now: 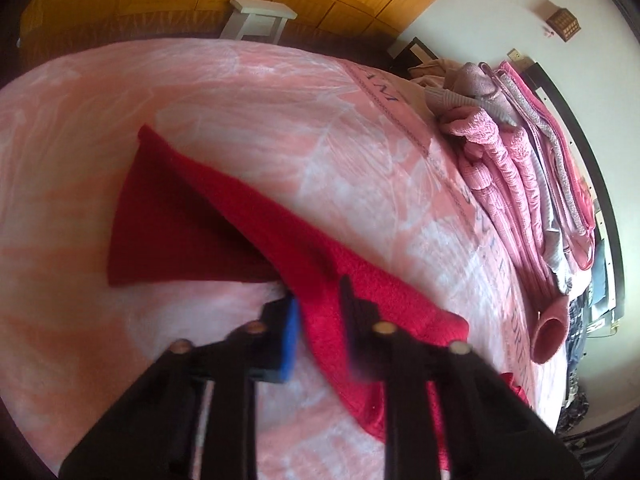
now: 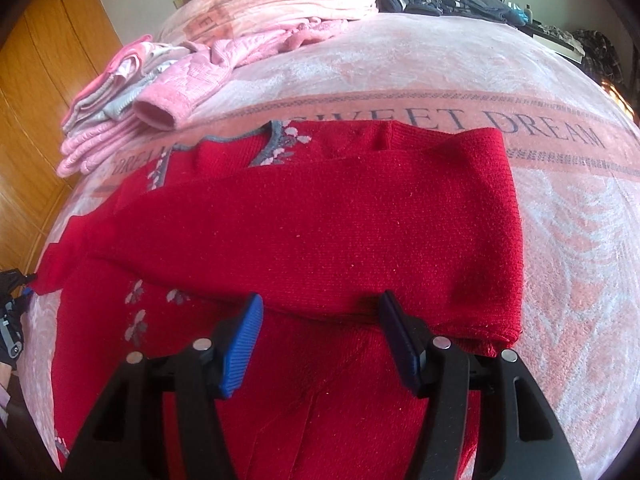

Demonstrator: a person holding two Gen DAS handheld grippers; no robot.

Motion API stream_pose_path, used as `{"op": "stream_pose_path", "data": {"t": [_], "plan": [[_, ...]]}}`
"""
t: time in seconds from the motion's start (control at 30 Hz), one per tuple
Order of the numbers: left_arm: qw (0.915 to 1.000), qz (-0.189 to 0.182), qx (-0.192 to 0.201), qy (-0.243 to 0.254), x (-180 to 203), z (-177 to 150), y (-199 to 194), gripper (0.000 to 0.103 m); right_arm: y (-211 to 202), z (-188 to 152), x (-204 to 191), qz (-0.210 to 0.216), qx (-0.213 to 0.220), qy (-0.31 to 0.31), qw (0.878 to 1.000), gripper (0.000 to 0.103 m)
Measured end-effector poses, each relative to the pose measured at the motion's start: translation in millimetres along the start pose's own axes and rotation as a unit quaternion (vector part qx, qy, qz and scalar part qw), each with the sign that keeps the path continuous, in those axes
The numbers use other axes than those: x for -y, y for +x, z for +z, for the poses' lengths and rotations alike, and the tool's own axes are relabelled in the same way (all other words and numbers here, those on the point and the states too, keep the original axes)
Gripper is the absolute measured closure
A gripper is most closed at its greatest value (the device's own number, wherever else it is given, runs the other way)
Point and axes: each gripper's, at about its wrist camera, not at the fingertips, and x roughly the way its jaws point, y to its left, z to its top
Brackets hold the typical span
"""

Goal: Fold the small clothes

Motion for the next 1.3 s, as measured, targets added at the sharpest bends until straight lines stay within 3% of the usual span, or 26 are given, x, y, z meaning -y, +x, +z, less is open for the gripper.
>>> {"op": "stream_pose_path", "data": {"t": [0.17,0.4,0.6,0.8,1.0,1.2,1.3], "plan": [[0.9995,-0.013,0.023,0.015,15.3,0.7,-14.6,0.098,-2.0,1.4,3.4,0.009,0.0,0.009,1.0,0.042],[0.9902,-0.071,0.03,0.117,99.5,-43.3,-49.8,0.099,-8.3,3.1,6.6,0.017,0.002,0.017,1.0,0.043],[0.9649,-0.14,-0.009,0.222,201.3,-119.9,-60.1,0.099,-17.1,6.3,6.6,0.001,0.011,0.009,1.0,0.043],[0.929,-0.213,-0.055,0.297,293.0,-210.3,-63.6,0.099,-22.6,8.8,16.0,-0.006,0.018,0.017,1.0,0.043],[0.903,-0.258,-0.081,0.334,342.8,-278.3,-65.0,0.099,-26.1,11.8,26.5,-0.003,0.021,0.028,0.999,0.043],[0.887,-0.28,-0.109,0.351,366.4,-328.7,-52.4,0.099,-24.6,11.9,36.1,0.0,0.016,0.039,0.999,0.043],[0.8841,-0.274,-0.128,0.356,371.8,-348.8,-34.9,0.099,-23.1,11.5,39.1,0.002,0.013,0.043,0.999,0.043]]}}
